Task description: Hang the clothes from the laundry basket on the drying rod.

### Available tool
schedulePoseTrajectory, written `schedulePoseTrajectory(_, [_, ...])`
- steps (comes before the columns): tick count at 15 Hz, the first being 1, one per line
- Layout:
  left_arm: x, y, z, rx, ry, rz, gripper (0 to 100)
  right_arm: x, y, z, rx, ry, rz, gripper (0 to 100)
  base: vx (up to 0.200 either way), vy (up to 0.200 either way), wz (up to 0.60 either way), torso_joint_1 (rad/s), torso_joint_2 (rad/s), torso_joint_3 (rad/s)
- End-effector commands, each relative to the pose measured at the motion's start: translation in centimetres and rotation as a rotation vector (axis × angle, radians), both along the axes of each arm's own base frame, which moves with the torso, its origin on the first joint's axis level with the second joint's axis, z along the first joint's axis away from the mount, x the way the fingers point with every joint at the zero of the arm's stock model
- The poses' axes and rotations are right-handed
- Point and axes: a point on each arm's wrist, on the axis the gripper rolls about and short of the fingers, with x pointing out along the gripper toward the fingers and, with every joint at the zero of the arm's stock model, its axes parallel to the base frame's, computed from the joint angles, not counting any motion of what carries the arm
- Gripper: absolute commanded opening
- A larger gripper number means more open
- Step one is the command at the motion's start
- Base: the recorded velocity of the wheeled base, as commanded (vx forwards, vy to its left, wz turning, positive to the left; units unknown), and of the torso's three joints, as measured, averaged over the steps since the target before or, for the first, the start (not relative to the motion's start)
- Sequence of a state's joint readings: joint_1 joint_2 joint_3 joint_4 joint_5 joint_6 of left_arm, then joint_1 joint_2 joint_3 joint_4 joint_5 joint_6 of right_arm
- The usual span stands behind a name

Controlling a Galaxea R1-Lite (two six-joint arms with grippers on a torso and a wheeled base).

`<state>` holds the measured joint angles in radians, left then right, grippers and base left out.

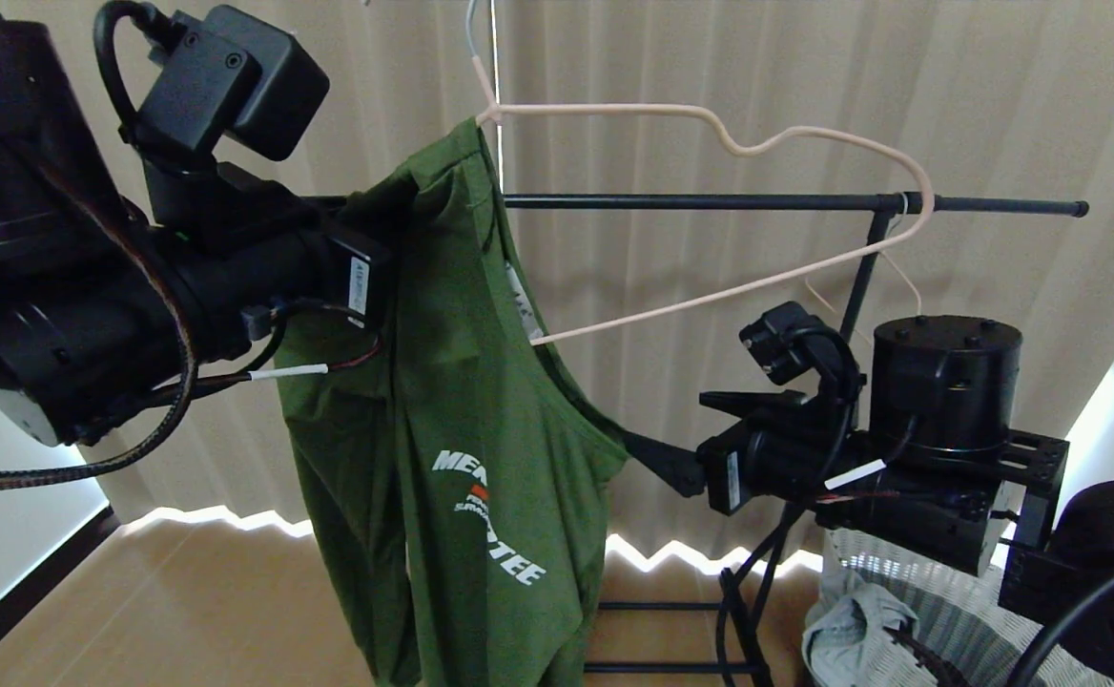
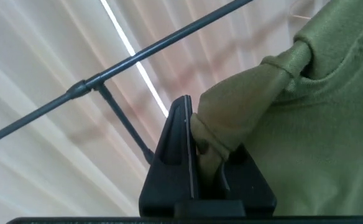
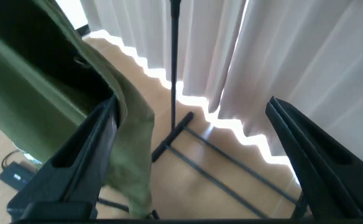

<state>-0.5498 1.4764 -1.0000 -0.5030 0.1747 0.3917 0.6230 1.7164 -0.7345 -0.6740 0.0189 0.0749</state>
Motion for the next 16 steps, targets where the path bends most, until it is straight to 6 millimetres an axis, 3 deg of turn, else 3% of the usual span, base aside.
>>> schedulePoseTrajectory(1, [0.1, 0.2, 0.4, -0.016, -0.008, 0.014, 0, -0.3, -0.4, 0.4, -0.008, -0.011, -0.001, 100, 0.0, 0.0, 0.0, 0.0, 0.0, 0.0])
schedulePoseTrajectory(6, [0.1, 1.1, 1.3, -0.033, -0.037, 0.043, 0, 0.5, -3.3, -0.2, -0.088, -0.03, -0.078, 100, 0.0, 0.0, 0.0, 0.0, 0.0, 0.0])
schedulePoseTrajectory(11, [0.8, 3.7, -0.3, 0.147, -0.044, 0.144, 0, 1.6, -7.3, 2.3, -0.097, -0.129, -0.21, 100, 0.0, 0.0, 0.0, 0.0, 0.0, 0.0])
schedulePoseTrajectory(16, [-0.3, 4.3, -2.3, 0.318, -0.032, 0.14, 0, 2.1, -7.7, 5.8, -0.07, -0.176, -0.225, 100, 0.0, 0.0, 0.0, 0.0, 0.0, 0.0])
